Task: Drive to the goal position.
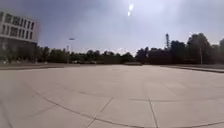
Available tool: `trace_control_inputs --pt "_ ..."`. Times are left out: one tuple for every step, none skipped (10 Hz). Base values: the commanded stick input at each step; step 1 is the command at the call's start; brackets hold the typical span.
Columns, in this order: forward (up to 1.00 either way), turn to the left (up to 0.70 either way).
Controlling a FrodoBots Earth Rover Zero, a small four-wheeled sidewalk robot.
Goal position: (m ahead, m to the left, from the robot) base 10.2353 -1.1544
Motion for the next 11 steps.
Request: trace_control_inputs --pt "0.70 -0.09" --pt "0.70 -0.01" --pt "0.70 -0.01" --pt "0.70 -0.01" --pt "0.70 -0.01" --pt "0.70 -0.01" --pt "0.70 -0.01" --pt "0.70 -0.01" --pt "0.70 -0.01" --pt "0.70 -0.01" --pt "0.70 -0.01"
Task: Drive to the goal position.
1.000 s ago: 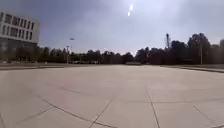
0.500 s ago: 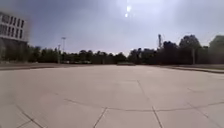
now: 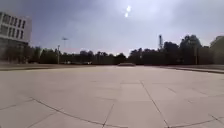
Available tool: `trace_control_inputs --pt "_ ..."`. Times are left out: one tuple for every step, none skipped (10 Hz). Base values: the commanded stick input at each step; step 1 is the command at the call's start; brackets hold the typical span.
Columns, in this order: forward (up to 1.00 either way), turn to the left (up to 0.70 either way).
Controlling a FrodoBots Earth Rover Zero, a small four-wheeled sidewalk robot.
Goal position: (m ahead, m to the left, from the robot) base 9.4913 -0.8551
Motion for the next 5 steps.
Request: trace_control_inputs --pt "0.70 -0.01" --pt "0.70 -0.01" --pt "0.70 -0.01" --pt "0.70 -0.01" --pt "0.70 -0.01"
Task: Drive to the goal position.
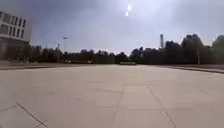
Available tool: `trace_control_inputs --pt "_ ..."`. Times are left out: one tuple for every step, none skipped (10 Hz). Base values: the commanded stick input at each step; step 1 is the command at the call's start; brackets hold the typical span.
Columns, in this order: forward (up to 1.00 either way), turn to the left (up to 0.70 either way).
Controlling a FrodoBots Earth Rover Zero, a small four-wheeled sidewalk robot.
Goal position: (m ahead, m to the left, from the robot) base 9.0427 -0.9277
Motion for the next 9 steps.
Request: trace_control_inputs --pt "0.70 -0.01" --pt "0.70 -0.01" --pt "0.70 -0.01" --pt "0.70 -0.01" --pt "0.70 -0.01" --pt "0.70 -0.01" --pt "0.70 -0.01" --pt "0.70 -0.01" --pt "0.70 -0.01"
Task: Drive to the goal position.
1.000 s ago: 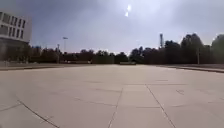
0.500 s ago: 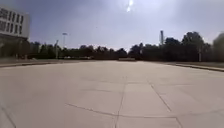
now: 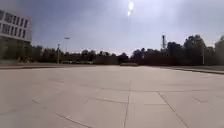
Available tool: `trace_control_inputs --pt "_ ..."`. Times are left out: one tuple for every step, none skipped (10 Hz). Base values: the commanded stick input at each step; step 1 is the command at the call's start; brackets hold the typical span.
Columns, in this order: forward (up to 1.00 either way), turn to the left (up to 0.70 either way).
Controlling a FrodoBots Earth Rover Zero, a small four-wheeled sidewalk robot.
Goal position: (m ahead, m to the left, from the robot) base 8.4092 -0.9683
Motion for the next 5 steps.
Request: trace_control_inputs --pt "0.70 -0.01" --pt "0.70 -0.01" --pt "0.70 -0.01" --pt "0.70 -0.01" --pt "0.70 -0.01"
